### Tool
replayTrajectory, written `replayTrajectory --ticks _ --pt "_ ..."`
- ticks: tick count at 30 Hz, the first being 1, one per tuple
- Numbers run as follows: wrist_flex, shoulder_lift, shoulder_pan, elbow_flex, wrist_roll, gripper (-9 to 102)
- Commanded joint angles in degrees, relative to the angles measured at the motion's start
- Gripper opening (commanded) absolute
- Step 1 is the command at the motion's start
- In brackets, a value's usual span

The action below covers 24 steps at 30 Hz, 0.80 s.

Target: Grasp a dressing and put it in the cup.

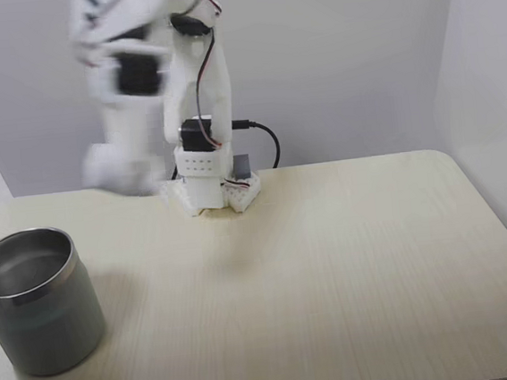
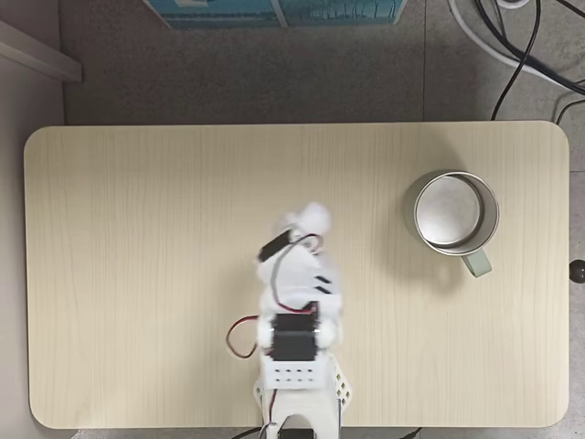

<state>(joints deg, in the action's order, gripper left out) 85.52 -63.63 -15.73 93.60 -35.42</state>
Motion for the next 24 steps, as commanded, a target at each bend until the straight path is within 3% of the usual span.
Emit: replayTrajectory --ticks 1,8,18,24 --pt "-2.81 -4.83 -7.03 5.19 1.23 0" --pt "-7.29 -16.52 -15.82 8.96 1.93 0" --pt "-11.60 -18.98 -20.13 5.62 0.88 0" --pt "-11.60 -17.49 -20.92 5.62 3.08 22"
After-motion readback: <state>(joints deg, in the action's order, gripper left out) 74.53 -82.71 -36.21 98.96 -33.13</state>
